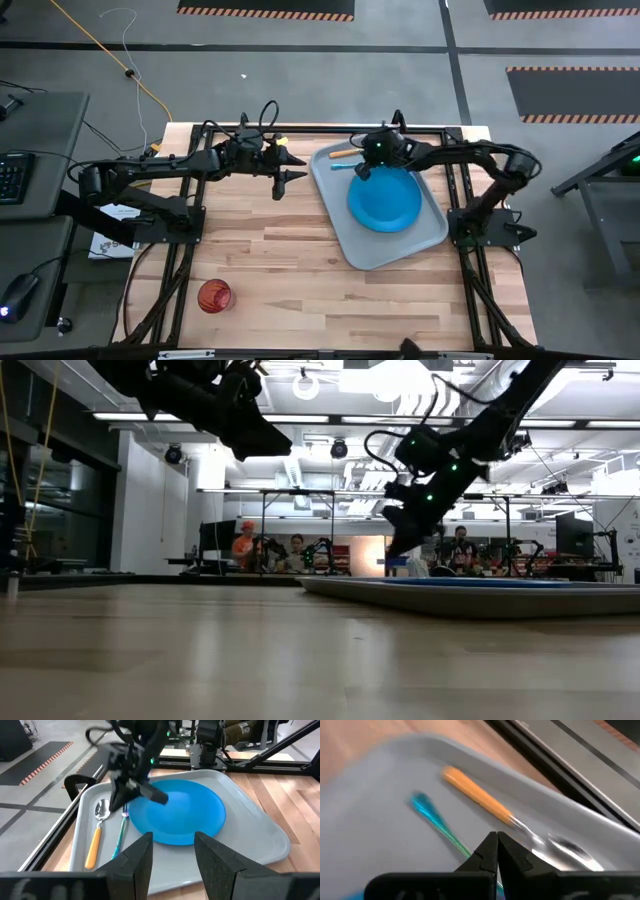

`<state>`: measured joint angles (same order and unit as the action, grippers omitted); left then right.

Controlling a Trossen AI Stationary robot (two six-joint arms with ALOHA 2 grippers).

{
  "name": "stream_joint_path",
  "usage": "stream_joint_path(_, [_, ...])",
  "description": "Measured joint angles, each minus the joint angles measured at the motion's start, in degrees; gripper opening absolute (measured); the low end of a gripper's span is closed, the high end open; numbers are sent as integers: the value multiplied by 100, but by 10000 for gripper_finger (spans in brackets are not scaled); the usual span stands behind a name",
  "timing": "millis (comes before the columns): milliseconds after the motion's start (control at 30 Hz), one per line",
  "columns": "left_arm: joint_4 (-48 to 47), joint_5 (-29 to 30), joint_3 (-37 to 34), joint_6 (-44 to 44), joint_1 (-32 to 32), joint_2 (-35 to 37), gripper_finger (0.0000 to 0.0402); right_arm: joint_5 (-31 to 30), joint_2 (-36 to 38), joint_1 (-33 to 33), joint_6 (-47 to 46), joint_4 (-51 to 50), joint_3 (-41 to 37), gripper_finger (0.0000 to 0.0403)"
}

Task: Pick and place plate/cup/fork/spoon on tray
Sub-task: Put the blue fork on the gray serving tray to the right of the yellow spoon

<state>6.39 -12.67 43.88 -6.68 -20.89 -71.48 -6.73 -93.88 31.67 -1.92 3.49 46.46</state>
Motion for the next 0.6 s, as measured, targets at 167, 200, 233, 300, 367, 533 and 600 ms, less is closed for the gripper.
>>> stream_joint_path(167, [-52,0,0,0,0,0,133,-826,698,63,-547,-1201,-113,0])
stream_joint_path(200, [-52,0,0,0,0,0,133,-978,835,62,-662,-1451,-141,0])
stream_joint_path(233, [-52,0,0,0,-2,0,133,-1056,964,60,-796,-1692,-161,0])
stream_joint_path(300, [-54,-1,0,0,-1,0,133,-1190,1217,58,-1113,-2185,-198,0])
stream_joint_path(367, [-49,-1,0,0,0,0,133,-1125,1384,58,-1446,-2549,-251,0])
stream_joint_path(533, [39,-2,0,31,0,0,133,-1034,1469,92,-1891,-2996,-432,0])
stream_joint_path(600, [92,-2,0,52,0,0,133,-1056,1342,147,-1907,-2956,-489,0])
